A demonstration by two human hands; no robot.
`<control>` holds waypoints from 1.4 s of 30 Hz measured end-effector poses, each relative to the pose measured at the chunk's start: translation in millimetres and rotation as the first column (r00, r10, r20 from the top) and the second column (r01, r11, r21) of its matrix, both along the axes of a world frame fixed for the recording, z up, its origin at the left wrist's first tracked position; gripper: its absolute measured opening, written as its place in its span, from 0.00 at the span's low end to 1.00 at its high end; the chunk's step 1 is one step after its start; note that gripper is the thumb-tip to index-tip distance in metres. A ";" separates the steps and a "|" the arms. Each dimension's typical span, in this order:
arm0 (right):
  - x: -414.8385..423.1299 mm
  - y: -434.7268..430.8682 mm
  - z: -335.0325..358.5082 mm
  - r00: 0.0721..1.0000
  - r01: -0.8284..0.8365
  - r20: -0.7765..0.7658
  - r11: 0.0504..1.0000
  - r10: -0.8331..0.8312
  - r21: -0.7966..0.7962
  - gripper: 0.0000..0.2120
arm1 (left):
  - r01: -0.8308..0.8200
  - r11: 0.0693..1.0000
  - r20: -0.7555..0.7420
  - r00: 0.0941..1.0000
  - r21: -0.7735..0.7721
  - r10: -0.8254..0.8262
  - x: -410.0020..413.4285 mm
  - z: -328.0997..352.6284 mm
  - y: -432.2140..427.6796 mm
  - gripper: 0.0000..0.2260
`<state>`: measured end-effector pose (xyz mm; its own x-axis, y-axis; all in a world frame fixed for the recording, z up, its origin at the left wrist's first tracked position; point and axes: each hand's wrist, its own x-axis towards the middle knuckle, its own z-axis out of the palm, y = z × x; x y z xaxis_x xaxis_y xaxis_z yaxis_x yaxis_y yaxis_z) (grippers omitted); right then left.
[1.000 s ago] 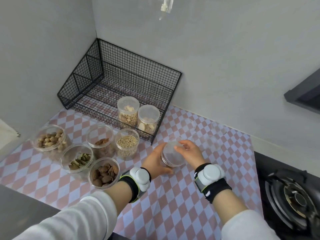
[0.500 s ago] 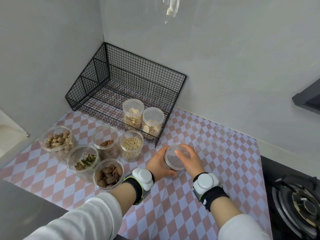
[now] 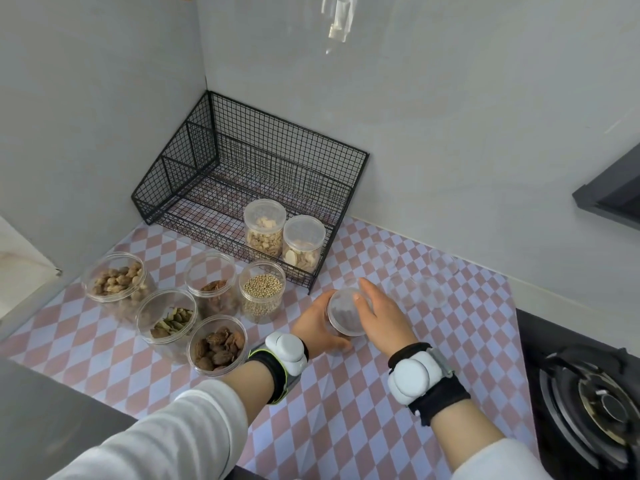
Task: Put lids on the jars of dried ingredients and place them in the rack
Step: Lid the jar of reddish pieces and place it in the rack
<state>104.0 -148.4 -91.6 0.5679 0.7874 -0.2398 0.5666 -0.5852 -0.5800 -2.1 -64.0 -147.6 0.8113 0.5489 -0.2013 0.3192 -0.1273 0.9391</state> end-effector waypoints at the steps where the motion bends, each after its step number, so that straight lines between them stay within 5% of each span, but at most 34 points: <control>1: 0.3 -1.3 3.1 0.996 0.013 0.084 0.999 -0.009 -0.044 0.21 | -0.003 1.000 0.002 1.000 -0.005 0.003 0.2 0.3 -0.1 0.38; 4: 4.0 -3.6 14.0 0.959 0.092 0.279 0.982 -0.043 -0.165 0.21 | -0.006 1.000 0.007 1.000 -0.013 0.006 0.1 1.3 -0.6 0.38; 9: 0.3 -0.5 13.5 0.998 -0.027 0.056 0.995 0.033 -0.094 0.21 | -0.007 1.000 -0.006 1.000 -0.013 0.007 -0.3 1.3 -0.8 0.38; 13: 1.0 0.5 13.4 0.983 0.012 0.184 0.993 0.011 -0.120 0.23 | 0.011 1.000 -0.015 1.000 -0.006 -0.011 -1.4 1.1 -0.7 0.38; 19: -3.3 4.4 8.6 0.962 -0.117 0.198 0.941 0.186 -0.318 0.37 | -0.007 1.000 -0.001 1.000 -0.016 0.007 -0.2 -1.0 -1.1 0.37; 29: -19.7 9.9 -2.5 0.898 0.154 0.437 0.964 -0.046 -0.215 0.43 | -0.020 0.999 -0.032 0.999 0.046 0.021 4.2 -11.7 -1.9 0.40; 36: -14.9 7.9 3.1 0.918 0.123 0.395 0.962 -0.018 -0.244 0.41 | 0.044 0.995 -0.074 0.997 0.088 -0.038 2.6 -0.3 4.8 0.44; 42: -5.6 12.0 35.4 0.949 0.090 0.311 0.991 -0.056 -0.098 0.30 | 0.067 0.988 -0.017 0.998 0.141 -0.065 -2.1 33.1 24.4 0.45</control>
